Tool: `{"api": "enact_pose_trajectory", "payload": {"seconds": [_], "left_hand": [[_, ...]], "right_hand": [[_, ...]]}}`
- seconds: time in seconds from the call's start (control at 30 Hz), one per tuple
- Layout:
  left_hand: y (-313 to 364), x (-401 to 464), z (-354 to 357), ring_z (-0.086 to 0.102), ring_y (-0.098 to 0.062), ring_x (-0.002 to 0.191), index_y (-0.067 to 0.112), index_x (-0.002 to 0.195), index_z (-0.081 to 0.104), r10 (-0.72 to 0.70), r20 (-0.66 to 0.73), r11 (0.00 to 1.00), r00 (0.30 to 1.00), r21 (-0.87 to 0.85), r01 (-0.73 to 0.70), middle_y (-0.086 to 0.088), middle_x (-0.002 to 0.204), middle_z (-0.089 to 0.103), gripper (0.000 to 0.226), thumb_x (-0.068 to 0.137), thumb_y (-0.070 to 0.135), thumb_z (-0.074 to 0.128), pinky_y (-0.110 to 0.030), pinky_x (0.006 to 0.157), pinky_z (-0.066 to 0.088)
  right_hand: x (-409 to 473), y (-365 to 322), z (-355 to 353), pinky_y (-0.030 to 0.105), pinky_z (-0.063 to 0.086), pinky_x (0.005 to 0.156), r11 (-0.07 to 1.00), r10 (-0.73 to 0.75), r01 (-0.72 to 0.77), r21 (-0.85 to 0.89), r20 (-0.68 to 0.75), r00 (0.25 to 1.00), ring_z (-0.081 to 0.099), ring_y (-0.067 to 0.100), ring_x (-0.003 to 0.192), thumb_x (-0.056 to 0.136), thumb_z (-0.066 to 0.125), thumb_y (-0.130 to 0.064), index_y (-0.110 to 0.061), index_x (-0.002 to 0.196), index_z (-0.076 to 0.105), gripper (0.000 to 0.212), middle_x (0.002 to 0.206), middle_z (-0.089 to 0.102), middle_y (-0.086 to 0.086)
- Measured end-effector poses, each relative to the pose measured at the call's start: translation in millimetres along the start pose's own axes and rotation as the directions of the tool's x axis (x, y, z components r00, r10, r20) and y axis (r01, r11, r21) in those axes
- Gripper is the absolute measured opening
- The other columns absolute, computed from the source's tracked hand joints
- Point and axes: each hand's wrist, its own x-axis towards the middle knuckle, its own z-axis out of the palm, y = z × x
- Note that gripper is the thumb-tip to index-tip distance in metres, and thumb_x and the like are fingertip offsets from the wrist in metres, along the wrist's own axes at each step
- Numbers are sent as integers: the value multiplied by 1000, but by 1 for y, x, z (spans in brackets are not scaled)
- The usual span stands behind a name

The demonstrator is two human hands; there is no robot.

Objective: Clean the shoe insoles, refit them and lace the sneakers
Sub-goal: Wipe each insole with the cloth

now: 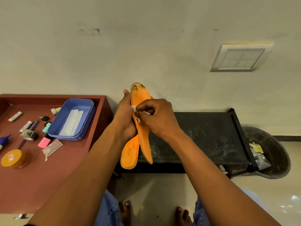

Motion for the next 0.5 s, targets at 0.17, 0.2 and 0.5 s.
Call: {"api": "enact_pose_trajectory", "payload": {"seconds": [0.17,0.2,0.5], "left_hand": [[-5,-5,10,74,-28,104,7,130,64,-12,107,998,994,68,5,-18,117,74,74,101,67,34,-40,88,60],[-7,-6,11,74,-27,102,9,131,65,-17,122,995,992,104,4,-16,116,75,71,102,66,33,-38,86,61],[-8,-13,13,77,-29,82,15,130,63,-86,150,965,985,260,45,-19,105,77,61,100,63,41,-44,82,59]], "right_hand": [[3,8,-5,32,58,80,972,-75,18,-234,-240,968,69,10,86,86,74,-16,-22,93,80,11,92,76,-4],[5,11,-8,34,58,80,966,-65,-10,-257,-283,957,68,11,85,87,73,-16,-22,94,80,12,92,75,-3],[14,20,-36,35,59,86,974,97,-183,-135,-483,870,70,11,90,89,73,-20,-20,97,80,11,97,76,-4]]}}
